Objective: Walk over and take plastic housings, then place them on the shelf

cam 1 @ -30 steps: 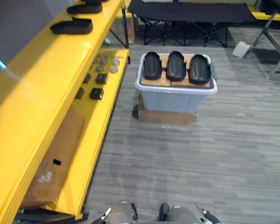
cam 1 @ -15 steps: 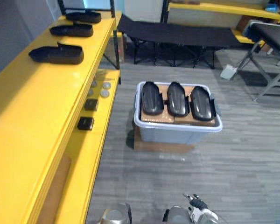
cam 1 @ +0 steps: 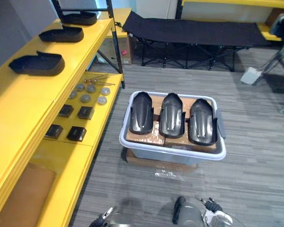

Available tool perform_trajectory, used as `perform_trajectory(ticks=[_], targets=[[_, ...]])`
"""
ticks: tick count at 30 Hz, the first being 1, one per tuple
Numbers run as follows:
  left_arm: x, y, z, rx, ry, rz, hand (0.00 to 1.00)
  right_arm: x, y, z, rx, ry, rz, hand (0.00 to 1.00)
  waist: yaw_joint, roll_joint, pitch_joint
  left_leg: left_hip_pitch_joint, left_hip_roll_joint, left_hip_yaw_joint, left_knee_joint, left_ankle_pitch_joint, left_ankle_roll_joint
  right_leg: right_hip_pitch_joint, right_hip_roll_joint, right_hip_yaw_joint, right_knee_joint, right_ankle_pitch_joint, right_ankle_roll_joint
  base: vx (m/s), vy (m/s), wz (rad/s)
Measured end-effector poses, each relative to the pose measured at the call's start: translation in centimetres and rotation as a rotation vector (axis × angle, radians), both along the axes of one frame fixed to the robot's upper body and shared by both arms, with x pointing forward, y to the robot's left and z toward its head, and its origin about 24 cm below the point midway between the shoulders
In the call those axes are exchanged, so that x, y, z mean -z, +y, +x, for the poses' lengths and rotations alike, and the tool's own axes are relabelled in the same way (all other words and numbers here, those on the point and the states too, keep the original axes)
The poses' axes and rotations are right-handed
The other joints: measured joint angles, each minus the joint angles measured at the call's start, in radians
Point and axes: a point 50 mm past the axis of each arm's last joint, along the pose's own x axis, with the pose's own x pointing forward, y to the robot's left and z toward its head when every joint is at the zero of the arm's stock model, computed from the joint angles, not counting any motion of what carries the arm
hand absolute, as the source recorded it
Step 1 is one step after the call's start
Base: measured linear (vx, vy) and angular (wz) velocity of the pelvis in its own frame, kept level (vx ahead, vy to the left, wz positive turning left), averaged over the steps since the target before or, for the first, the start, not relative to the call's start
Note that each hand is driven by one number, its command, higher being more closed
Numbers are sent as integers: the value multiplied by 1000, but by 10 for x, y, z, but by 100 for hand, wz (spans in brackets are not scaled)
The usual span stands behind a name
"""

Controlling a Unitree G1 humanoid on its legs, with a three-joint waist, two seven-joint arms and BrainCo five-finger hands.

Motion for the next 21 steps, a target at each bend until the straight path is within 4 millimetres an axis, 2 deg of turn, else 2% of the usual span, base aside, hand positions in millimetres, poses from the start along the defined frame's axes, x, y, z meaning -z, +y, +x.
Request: perform_trajectory(ticks=[1, 2, 4, 5, 6, 7, 10, 13, 15, 17, 19, 20, 21], targets=[[-1, 3, 0, 13, -8, 20, 0, 2, 4, -3, 14, 3, 17, 0, -3, 3, 1, -33, 9, 27, 64, -5, -28, 55, 12, -16, -54, 4, -11, 295, -255, 21], [-1, 4, 1, 15, -13, 24, 0, 2, 4, -5, 22, 3, 22, 0, -6, 3, 1, -47, 14, 51, 69, -21, -33, 80, 17, -28, -82, 10, -17, 288, -161, 12], [-2, 5, 4, 36, -22, 34, 0, 4, 3, -15, 42, 10, 22, 0, -10, -1, 2, -89, 4, 171, -19, -41, -36, 138, 23, -63, -152, 34, -11, 172, -42, 26], [-2, 7, 7, 63, -17, 53, 0, 4, 0, -20, 67, 3, 15, 0, -21, 2, 3, -113, -13, 240, -148, -11, -16, 160, 23, -92, -177, 39, -2, 207, 27, 57], [-2, 7, 9, 66, -15, 65, 0, 4, -1, -24, 84, -12, 16, 0, -31, -10, 6, -116, -28, 281, -222, 6, 1, 171, 15, -112, -192, 40, 13, 244, 36, 63], [-4, 12, 13, 69, -22, 82, 0, 4, 2, -26, 86, -25, 18, 0, -32, -22, 11, -103, -55, 276, -271, 26, 7, 178, 3, -115, -215, 48, 26, 214, 63, 46], [-8, 21, 24, 126, -57, 134, 0, 1, 10, -12, 69, -104, 2, 0, -27, -57, 39, -96, -101, 275, -346, 64, 21, 185, -12, -133, -284, 90, 47, 133, 63, 19], [-13, 22, 34, 162, -94, 166, 0, -10, 8, 7, 59, -224, -66, 0, -26, -64, 44, -91, -125, 283, -355, 64, 22, 185, -29, -124, -294, 95, 52, 97, 72, -4], [-17, 23, 42, 157, -135, 190, 0, -32, 5, 33, 101, -384, -174, 0, -25, -68, 47, -74, -131, 304, -377, 64, 22, 183, -26, -101, -312, 100, 56, 73, 41, -23], [-19, 23, 47, 145, -160, 197, 0, -52, -2, 49, 139, -494, -265, 0, -32, -71, 48, -70, -129, 306, -392, 64, 22, 181, -21, -99, -320, 102, 55, 34, -3, -17], [-23, 23, 53, 129, -198, 205, 0, -92, -16, 69, 233, -678, -389, 0, -32, -84, 56, -63, -124, 333, -410, 64, 22, 160, -11, -71, -326, 107, 50, 19, -6, -31], [-23, 23, 53, 124, -203, 206, 0, -102, -19, 72, 242, -723, -424, 0, -33, -88, 58, -58, -124, 338, -417, 64, 22, 158, -10, -65, -329, 109, 50, 17, 3, -35], [-24, 23, 54, 111, -215, 205, 0, -129, -27, 72, 268, -836, -522, 0, -33, -98, 62, -54, -124, 354, -424, 64, 23, 149, -8, -48, -333, 113, 49, 21, 6, -26]])
